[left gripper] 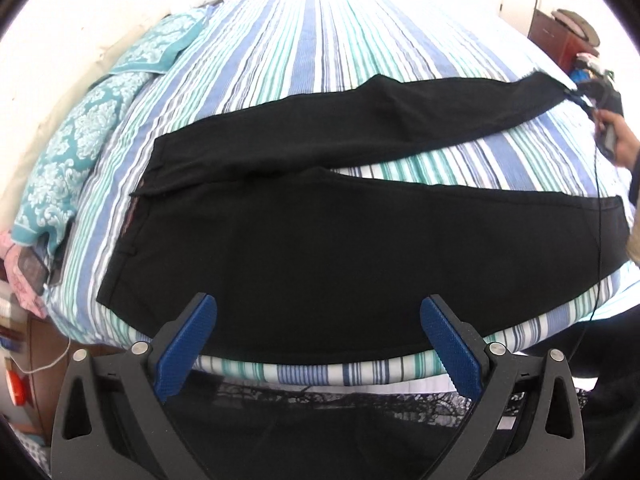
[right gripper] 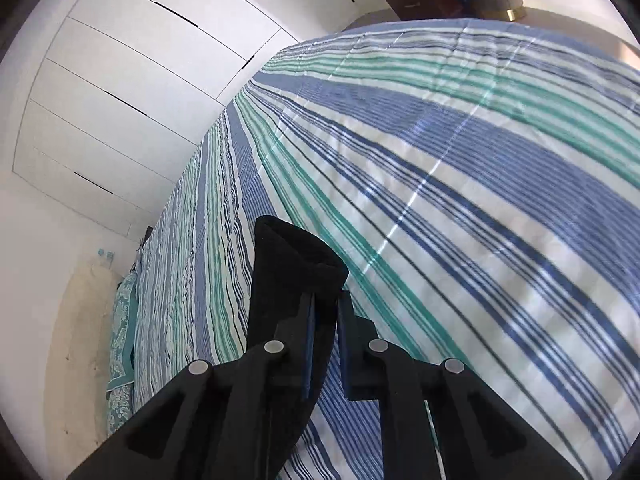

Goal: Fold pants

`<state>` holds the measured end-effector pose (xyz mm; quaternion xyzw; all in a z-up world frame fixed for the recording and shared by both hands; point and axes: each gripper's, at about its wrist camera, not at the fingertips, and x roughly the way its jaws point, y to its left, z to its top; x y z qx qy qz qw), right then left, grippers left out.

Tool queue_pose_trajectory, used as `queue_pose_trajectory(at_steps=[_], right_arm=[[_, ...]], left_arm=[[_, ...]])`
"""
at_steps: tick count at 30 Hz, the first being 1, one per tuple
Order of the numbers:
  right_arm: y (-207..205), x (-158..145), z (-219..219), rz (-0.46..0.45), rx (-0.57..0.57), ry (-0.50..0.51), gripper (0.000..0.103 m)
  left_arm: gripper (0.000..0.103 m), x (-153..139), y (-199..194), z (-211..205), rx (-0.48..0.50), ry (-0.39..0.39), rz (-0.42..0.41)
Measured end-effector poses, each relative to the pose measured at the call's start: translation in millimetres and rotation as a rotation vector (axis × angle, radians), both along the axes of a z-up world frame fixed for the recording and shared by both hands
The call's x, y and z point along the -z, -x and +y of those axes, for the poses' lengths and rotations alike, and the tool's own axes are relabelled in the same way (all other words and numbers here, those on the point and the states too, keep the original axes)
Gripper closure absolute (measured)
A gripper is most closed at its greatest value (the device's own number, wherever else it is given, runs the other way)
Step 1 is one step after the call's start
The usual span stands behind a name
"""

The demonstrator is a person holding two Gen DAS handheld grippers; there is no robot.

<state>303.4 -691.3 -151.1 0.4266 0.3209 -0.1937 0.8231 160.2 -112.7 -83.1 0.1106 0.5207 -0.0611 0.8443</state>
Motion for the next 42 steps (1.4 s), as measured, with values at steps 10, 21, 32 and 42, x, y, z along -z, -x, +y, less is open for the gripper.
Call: queue_pose_trajectory(at_steps=[10, 21, 32, 42], right_arm=[[58, 40, 19, 0.175, 0.059, 0.06, 0.092], [106, -20, 50, 0.219, 0.089, 0.225, 0.026], [217, -128, 255, 0.133, -0.238, 0.481, 0.014], [309, -140, 413, 0.106, -0.416, 0.605, 0.013]], left_arm=[[0.001, -19, 24, -3, 0.029, -0.003, -0.033], [0.001, -27, 38, 17, 0.008, 0.05, -0.042], [0.001, -51, 74, 48, 0.026, 0.16, -0.135], [0.001, -57, 106, 88, 0.01, 0.225, -0.181]])
